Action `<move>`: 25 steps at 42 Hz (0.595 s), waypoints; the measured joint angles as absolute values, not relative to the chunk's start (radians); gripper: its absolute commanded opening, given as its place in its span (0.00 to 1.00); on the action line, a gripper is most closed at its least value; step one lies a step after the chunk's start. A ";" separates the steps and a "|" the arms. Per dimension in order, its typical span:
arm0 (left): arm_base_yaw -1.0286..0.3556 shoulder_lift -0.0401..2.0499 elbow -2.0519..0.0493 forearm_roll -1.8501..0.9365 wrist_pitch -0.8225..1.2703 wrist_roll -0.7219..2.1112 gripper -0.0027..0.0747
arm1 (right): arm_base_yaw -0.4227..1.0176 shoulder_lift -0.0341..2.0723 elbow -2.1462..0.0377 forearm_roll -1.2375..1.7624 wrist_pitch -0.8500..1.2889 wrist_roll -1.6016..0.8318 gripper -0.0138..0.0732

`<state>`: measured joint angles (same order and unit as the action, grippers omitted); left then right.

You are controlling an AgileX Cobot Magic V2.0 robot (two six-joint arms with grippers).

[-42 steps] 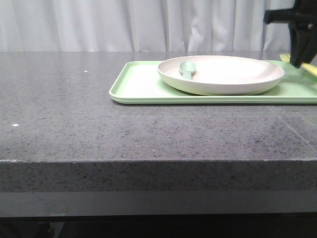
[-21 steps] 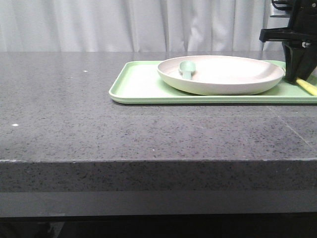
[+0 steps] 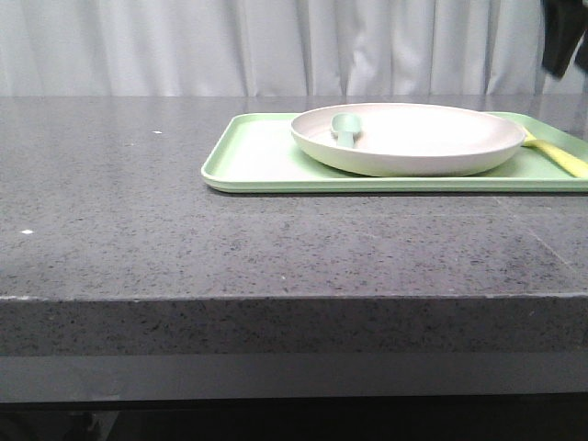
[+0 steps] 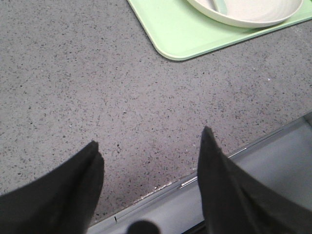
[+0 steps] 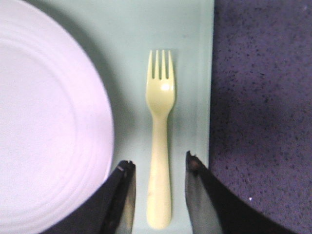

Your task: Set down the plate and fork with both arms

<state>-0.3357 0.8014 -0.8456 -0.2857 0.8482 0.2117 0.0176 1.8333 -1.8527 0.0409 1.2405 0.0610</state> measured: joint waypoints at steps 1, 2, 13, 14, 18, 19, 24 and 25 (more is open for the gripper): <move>-0.336 0.801 -0.846 -0.286 0.848 0.212 0.58 | 0.021 1.817 -1.841 0.041 1.240 0.058 0.50; -0.336 0.801 -0.846 -0.286 0.848 0.212 0.58 | 0.029 1.785 -1.822 0.041 1.240 0.057 0.50; -0.336 0.801 -0.846 -0.286 0.848 0.212 0.58 | 0.121 1.486 -1.585 0.043 1.248 0.034 0.50; -0.336 0.801 -0.846 -0.286 0.848 0.212 0.58 | 0.129 1.462 -1.565 0.043 1.248 0.034 0.50; -0.336 0.801 -0.846 -0.286 0.848 0.212 0.58 | 0.162 1.352 -1.480 0.043 1.250 0.033 0.50; -0.336 0.801 -0.846 -0.286 0.848 0.212 0.58 | 0.172 1.329 -1.456 0.043 1.250 0.033 0.50; -0.336 0.801 -0.846 -0.286 0.848 0.212 0.58 | 0.206 1.194 -1.362 0.043 1.251 0.032 0.50; -0.336 0.801 -0.846 -0.286 0.848 0.212 0.58 | 0.210 1.169 -1.344 0.043 1.253 0.032 0.50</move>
<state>-0.3357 0.8014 -0.8456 -0.2857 0.8482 0.2117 0.2102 1.1695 -1.3439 0.0426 1.2528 0.0320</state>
